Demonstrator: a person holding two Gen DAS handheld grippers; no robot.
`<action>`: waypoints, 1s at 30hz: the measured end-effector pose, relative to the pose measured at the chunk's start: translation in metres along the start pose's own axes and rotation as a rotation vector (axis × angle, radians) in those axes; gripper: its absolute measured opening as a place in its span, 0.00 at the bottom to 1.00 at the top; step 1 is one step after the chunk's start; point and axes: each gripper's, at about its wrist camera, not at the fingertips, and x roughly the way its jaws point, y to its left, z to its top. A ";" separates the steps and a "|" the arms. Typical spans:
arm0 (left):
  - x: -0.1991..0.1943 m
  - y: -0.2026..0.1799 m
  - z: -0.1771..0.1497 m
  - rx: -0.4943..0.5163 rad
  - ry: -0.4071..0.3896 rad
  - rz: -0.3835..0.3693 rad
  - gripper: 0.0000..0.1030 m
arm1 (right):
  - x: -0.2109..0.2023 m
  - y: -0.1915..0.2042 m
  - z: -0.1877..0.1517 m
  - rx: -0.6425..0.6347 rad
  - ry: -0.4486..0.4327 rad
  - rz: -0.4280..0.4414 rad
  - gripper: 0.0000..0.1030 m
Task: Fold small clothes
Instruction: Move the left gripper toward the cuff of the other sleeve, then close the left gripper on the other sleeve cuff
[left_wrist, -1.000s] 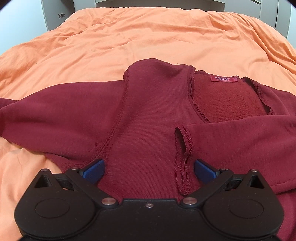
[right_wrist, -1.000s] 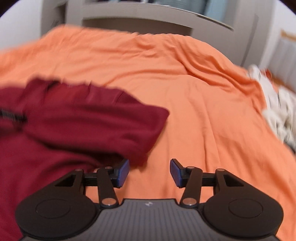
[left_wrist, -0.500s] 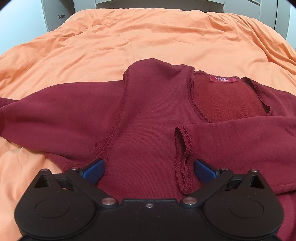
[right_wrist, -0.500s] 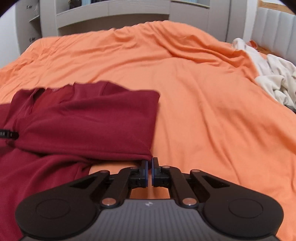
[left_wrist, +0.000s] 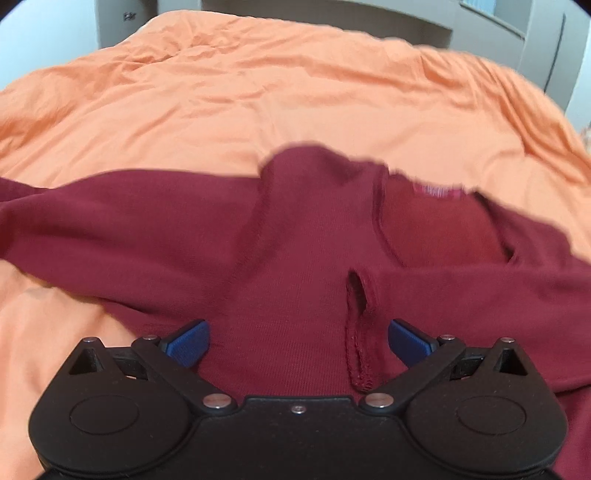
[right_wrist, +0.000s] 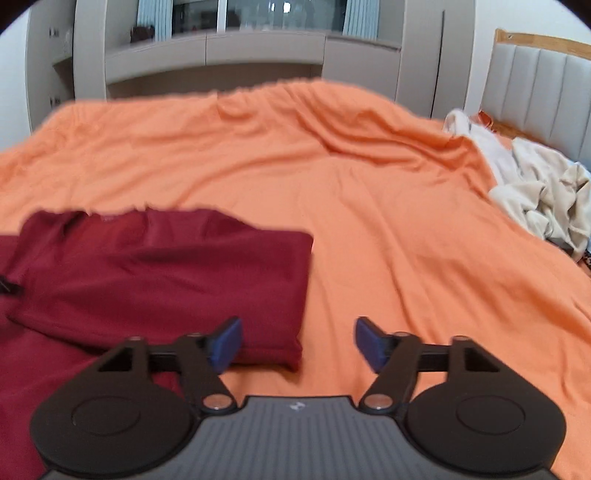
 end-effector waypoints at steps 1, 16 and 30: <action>-0.009 0.006 0.004 -0.013 -0.010 -0.009 1.00 | 0.006 0.002 0.000 -0.006 0.023 -0.001 0.80; -0.091 0.257 0.033 -0.337 -0.235 0.281 1.00 | -0.044 -0.002 0.009 0.064 -0.130 0.262 1.00; -0.067 0.320 0.007 -0.778 -0.284 -0.094 0.72 | -0.073 0.075 -0.021 -0.162 -0.182 0.412 1.00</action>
